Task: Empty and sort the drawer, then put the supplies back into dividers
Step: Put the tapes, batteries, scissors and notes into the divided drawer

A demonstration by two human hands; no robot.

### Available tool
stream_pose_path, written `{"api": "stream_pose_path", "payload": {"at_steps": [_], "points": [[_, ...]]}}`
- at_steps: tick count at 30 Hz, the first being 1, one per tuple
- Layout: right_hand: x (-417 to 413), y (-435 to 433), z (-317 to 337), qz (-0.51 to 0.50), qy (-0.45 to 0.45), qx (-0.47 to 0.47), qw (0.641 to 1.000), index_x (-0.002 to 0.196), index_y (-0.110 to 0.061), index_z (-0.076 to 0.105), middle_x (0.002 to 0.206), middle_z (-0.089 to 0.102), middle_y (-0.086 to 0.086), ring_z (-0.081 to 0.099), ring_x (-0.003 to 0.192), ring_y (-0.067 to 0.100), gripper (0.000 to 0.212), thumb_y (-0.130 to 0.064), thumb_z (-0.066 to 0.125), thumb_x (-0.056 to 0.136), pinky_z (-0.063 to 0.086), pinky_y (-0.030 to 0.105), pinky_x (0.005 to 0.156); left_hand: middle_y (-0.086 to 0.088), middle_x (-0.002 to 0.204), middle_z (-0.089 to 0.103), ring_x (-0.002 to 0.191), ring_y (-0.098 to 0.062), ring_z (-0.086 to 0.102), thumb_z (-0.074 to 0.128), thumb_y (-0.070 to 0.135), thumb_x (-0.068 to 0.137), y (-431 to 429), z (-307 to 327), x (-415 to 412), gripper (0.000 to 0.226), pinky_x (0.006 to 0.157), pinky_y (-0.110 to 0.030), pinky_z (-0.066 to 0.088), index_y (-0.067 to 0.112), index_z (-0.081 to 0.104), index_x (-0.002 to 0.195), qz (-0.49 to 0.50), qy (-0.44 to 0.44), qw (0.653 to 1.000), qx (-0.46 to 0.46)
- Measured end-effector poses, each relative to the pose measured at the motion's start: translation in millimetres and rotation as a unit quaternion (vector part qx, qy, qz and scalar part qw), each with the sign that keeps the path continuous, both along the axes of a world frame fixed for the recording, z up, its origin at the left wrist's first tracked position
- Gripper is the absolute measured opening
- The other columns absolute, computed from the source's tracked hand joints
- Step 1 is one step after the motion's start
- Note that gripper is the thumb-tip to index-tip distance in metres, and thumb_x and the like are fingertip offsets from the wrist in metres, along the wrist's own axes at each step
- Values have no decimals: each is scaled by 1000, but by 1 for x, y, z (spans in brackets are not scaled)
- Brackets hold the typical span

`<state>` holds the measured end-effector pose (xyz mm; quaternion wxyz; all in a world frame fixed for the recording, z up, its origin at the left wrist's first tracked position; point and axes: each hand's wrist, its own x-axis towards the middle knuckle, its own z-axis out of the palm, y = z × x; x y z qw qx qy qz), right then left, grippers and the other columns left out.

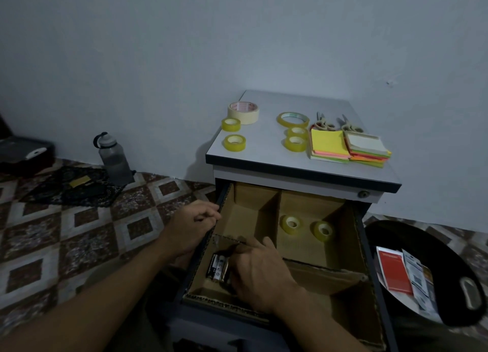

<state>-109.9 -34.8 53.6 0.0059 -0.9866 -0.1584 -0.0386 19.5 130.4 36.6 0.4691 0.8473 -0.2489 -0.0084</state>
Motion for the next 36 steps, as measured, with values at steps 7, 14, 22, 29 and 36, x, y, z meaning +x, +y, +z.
{"api": "stream_pose_path", "payload": {"at_steps": [7, 14, 22, 29, 36], "points": [[-2, -19, 18, -2, 44, 216, 975, 101, -23, 66, 106, 62, -7, 50, 102, 11, 16, -27, 51, 94, 46, 33, 88, 12, 99, 64, 91, 2, 59, 63, 8, 89, -6, 27, -5, 17, 79, -20, 51, 21, 73, 94, -11, -116, 991, 71], [15, -64, 76, -58, -43, 261, 962, 101, -34, 68, 96, 61, -20, 52, 93, -4, 13, -34, 57, 94, 49, 22, 78, 9, 92, 66, 83, -1, 61, 65, 18, 89, -31, 95, 16, 12, 71, -22, 52, 17, 74, 97, 30, -173, 984, 4], [83, -137, 144, -172, -130, 287, 933, 115, -22, 70, 110, 68, -13, 54, 91, 6, 31, -30, 70, 86, 34, 14, 70, 4, 119, 56, 105, -12, 55, 77, 42, 82, -58, 129, 73, 48, 89, -29, 47, 33, 61, 126, 29, -109, 990, 83], [141, -162, 147, -245, -56, 99, 963, 126, -40, 56, 131, 61, -1, 41, 127, 32, 50, -60, 61, 81, 34, 47, 104, 5, 121, 58, 104, -15, 56, 75, 60, 61, -76, 139, 108, 75, 92, -35, 51, 38, 57, 130, -4, -75, 979, 191], [154, -158, 139, -234, -83, -30, 968, 122, -36, 58, 126, 58, 7, 42, 122, 31, 51, -65, 51, 81, 29, 46, 99, 4, 121, 64, 103, -15, 60, 78, 51, 74, -79, 133, 117, 53, 89, -33, 51, 35, 65, 123, 13, -113, 970, 216]]}}
